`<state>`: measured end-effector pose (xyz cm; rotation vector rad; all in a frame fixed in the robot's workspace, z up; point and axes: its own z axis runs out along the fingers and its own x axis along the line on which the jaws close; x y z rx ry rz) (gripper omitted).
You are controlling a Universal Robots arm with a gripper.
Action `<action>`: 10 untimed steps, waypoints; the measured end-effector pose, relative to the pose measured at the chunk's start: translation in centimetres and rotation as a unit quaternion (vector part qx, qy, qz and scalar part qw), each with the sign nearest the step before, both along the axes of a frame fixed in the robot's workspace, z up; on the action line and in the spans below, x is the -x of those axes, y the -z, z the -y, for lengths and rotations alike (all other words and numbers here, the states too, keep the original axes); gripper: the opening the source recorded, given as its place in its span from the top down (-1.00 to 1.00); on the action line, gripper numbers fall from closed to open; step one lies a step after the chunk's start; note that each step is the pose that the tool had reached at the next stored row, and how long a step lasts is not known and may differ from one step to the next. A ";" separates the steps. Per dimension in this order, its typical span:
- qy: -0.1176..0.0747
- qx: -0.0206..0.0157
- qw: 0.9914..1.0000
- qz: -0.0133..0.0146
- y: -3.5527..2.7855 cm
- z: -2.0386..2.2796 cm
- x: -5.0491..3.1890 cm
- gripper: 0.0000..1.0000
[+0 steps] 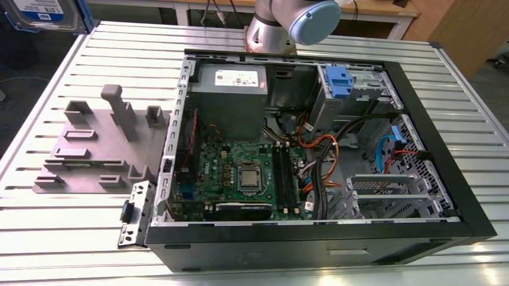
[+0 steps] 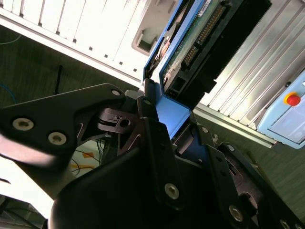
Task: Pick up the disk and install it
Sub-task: 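Pick up the disk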
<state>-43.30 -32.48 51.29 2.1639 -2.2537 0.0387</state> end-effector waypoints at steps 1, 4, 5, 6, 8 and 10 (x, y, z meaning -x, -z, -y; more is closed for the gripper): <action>0.000 0.000 1.000 0.000 0.00 0.00 -0.02 0.27; 0.000 0.000 1.000 0.000 0.00 0.00 -0.10 0.27; 0.000 0.000 1.000 0.000 0.00 0.00 -0.11 0.27; 0.000 0.000 1.000 0.000 0.00 0.00 -0.12 0.27; 0.000 0.000 1.000 0.000 -0.01 0.03 -0.14 0.27; 0.000 0.000 1.000 0.000 -0.01 0.24 -0.13 0.27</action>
